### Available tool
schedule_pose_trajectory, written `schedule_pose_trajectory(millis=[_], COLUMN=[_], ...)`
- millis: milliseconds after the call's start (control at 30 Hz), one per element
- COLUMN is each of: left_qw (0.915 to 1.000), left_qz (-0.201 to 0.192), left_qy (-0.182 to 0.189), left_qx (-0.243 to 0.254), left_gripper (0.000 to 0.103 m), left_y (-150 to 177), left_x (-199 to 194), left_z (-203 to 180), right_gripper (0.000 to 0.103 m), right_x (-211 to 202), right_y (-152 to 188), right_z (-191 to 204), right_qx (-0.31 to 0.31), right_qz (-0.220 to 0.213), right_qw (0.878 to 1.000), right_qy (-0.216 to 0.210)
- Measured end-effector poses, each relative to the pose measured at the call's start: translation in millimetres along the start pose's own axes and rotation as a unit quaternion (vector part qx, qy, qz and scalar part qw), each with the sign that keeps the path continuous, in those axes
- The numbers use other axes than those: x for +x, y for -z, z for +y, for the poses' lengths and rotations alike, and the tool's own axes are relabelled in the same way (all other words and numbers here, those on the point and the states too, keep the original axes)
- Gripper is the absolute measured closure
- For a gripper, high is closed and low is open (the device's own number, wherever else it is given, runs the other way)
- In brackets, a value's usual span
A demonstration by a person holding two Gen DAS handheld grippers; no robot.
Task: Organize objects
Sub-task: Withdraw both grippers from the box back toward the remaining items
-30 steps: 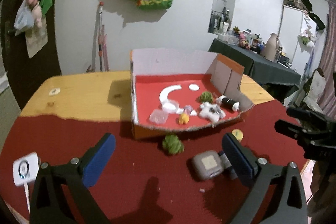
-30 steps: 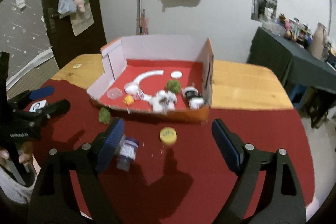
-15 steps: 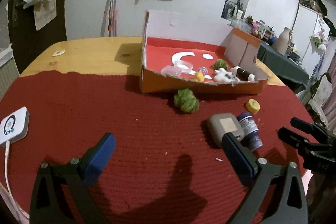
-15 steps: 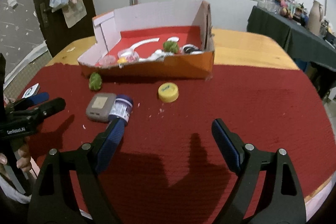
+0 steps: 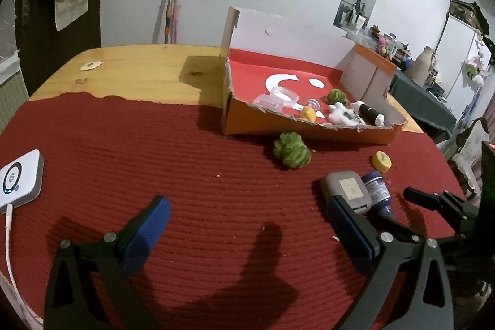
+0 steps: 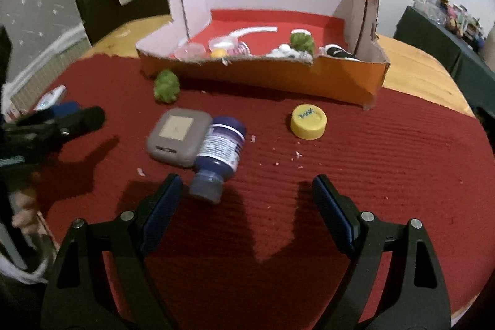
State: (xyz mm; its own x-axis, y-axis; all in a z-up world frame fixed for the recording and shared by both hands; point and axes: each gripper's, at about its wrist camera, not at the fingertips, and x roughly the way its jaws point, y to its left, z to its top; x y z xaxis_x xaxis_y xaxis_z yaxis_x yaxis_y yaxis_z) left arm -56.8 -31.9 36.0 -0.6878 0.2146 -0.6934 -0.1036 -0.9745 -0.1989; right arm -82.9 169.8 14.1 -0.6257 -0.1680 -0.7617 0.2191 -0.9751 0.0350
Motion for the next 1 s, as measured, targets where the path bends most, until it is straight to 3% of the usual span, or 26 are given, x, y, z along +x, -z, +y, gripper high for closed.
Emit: schedule_pose_trajectory(millis=[200, 400, 667, 1000], left_qw=[0.9995, 0.9971, 0.9944, 0.9938], left_qz=[0.016, 0.037, 0.063, 0.074], left_qy=[0.015, 0.035, 0.023, 0.006], left_qx=[0.024, 0.056, 0.082, 0.083], left_gripper=[0.000, 0.000, 0.000, 0.000], left_y=[1, 2, -2, -8], left_x=[5, 20, 43, 53], left_z=[-15, -47, -74, -70], right_gripper=[0.017, 0.017, 0.017, 0.017], right_x=[-11, -16, -17, -21], right_y=[-1, -2, 1, 2], right_z=[-37, -53, -67, -79], right_qx=[0.050, 0.054, 0.050, 0.067], right_qz=[-0.017, -0.017, -0.017, -0.021], right_qw=[0.999, 0.998, 0.998, 0.997], right_qy=[0.010, -0.021, -0.024, -0.045])
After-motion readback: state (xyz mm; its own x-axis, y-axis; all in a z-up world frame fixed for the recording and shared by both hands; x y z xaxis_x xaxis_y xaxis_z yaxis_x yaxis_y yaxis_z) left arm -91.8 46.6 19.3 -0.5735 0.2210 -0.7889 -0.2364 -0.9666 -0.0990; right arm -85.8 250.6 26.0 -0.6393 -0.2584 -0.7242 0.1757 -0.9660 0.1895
